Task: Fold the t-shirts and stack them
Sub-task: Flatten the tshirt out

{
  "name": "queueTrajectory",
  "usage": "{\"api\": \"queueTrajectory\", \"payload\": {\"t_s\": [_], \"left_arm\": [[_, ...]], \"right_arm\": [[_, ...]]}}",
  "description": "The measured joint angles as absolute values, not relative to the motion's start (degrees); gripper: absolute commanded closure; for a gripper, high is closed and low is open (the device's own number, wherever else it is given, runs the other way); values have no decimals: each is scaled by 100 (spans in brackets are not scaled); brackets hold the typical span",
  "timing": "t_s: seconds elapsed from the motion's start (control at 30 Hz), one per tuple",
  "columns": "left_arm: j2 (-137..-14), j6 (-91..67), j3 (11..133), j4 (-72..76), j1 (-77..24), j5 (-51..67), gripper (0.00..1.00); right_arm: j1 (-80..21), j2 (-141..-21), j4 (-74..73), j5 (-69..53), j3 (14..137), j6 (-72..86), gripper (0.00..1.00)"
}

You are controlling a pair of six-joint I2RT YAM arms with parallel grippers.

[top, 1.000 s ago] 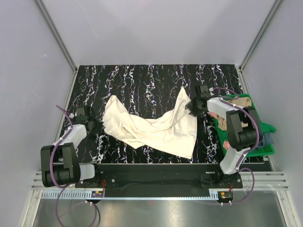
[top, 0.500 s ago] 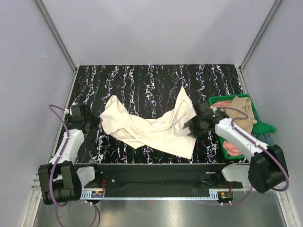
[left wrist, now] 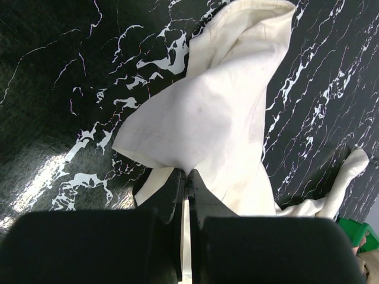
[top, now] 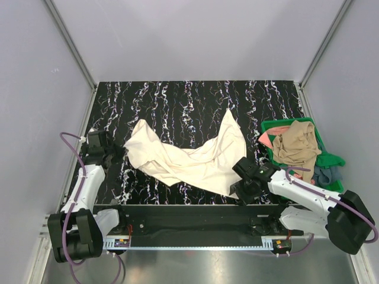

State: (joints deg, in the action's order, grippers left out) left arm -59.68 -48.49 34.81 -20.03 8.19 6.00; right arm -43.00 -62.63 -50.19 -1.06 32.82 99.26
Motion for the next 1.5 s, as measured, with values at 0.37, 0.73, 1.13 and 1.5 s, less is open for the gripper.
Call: {"api": "queueTrajectory", "payload": {"t_s": [0.37, 0.73, 1.13, 1.5], "left_arm": [[-5892, -4845, 3481, -2018, 792, 609, 100], [-5848, -4759, 3481, -2119, 768, 596, 100], [-5854, -4744, 3514, -2141, 607, 574, 100], [-5854, -4744, 3524, -2143, 572, 556, 100]], "right_arm": [[-4464, -6460, -4783, 172, 2910, 10595, 50], [-4571, -6877, -5043, 318, 3162, 10584, 80], [-4576, -7161, -5116, 489, 3378, 10551, 59], [-4556, -6910, -4880, 1433, 3389, 10702, 61]]}}
